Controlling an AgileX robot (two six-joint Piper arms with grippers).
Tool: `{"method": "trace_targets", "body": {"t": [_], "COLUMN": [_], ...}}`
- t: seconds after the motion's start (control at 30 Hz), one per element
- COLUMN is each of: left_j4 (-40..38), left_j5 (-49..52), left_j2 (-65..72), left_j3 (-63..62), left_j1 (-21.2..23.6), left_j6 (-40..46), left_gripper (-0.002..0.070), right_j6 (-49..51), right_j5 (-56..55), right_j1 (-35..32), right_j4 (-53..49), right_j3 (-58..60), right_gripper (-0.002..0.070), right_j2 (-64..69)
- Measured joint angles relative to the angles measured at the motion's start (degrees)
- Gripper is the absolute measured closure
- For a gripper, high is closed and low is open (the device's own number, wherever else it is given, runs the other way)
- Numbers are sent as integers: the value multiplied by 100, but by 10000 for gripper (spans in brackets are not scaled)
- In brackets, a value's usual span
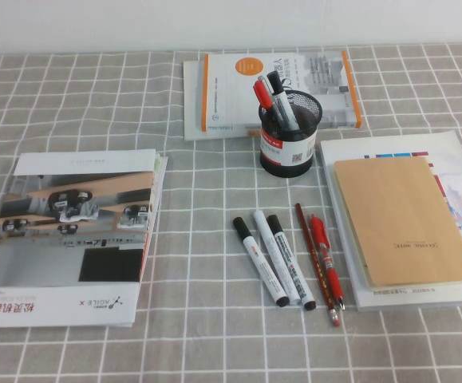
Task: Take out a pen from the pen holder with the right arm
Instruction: 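Take a marker out of the pen holder and lay it on the table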
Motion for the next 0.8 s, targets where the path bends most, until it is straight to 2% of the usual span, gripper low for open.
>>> {"method": "trace_targets", "body": {"t": [0.13, 0.23, 0.5, 0.8], "left_j4": [0, 0, 0, 0], "left_j5": [0, 0, 0, 0], "left_j2": [0, 0, 0, 0], "left_j3": [0, 0, 0, 0], "left_j1": [0, 0, 0, 0], "left_j6": [0, 0, 0, 0], "left_gripper": [680, 680, 680, 680], "right_j6": [0, 0, 0, -21], "right_j5": [-330, -504, -624, -27], "right_j1": [-748, -972, -1020, -1020], "right_j4": [34, 44, 43, -299], "right_j3": [677, 1123, 1739, 1747], "right_gripper": [688, 688, 688, 688], "right_j2": [-879, -1484, -2692, -3213]}}
